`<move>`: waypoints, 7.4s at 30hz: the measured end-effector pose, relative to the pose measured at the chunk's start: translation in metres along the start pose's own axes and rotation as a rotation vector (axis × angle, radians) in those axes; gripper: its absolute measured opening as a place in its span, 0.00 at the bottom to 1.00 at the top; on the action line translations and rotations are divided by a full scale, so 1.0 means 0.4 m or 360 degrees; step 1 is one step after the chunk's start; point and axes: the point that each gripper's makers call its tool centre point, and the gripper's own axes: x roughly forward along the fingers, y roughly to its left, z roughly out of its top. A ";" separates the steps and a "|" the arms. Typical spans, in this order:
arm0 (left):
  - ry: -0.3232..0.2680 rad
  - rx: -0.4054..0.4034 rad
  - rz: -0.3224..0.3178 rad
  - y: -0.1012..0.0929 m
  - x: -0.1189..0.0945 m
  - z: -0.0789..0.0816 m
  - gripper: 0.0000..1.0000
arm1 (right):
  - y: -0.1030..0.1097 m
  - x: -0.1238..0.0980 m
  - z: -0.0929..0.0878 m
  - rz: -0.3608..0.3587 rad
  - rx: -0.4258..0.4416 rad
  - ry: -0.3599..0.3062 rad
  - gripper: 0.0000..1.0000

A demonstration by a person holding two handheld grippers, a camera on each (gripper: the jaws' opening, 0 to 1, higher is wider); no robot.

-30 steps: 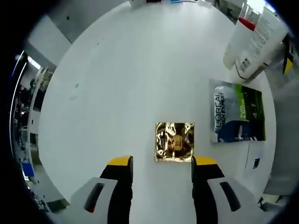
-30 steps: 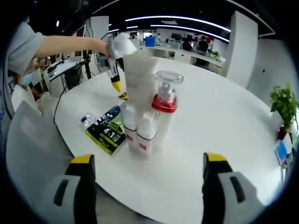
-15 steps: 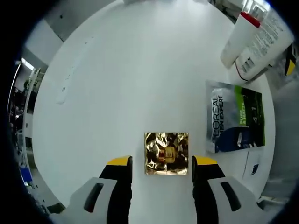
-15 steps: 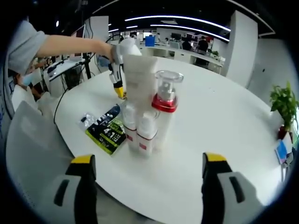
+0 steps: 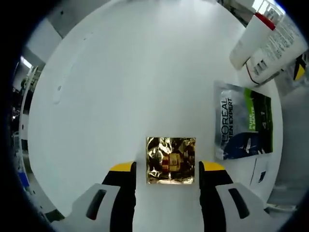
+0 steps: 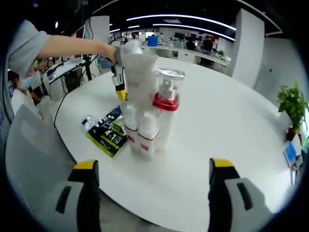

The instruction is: Arrange the skincare products in the storage area until every visible bottle or jar stands upright without overlapping.

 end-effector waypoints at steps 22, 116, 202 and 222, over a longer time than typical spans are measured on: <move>0.0062 0.0037 -0.0006 0.003 -0.001 0.003 0.36 | 0.017 -0.031 0.050 0.0058 0.0023 -0.0130 1.00; 0.0169 0.0059 -0.0006 -0.265 -0.025 -0.112 0.36 | 0.086 -0.159 0.133 0.0108 -0.0085 -0.0329 1.00; -0.1397 -0.0909 0.0886 -0.423 -0.565 -0.140 0.76 | 0.058 -0.159 0.159 0.0092 -0.0132 -0.0340 1.00; -0.1360 -0.1023 0.0955 -0.484 -0.536 -0.195 0.95 | 0.054 -0.150 0.132 0.0080 -0.0089 -0.0312 1.00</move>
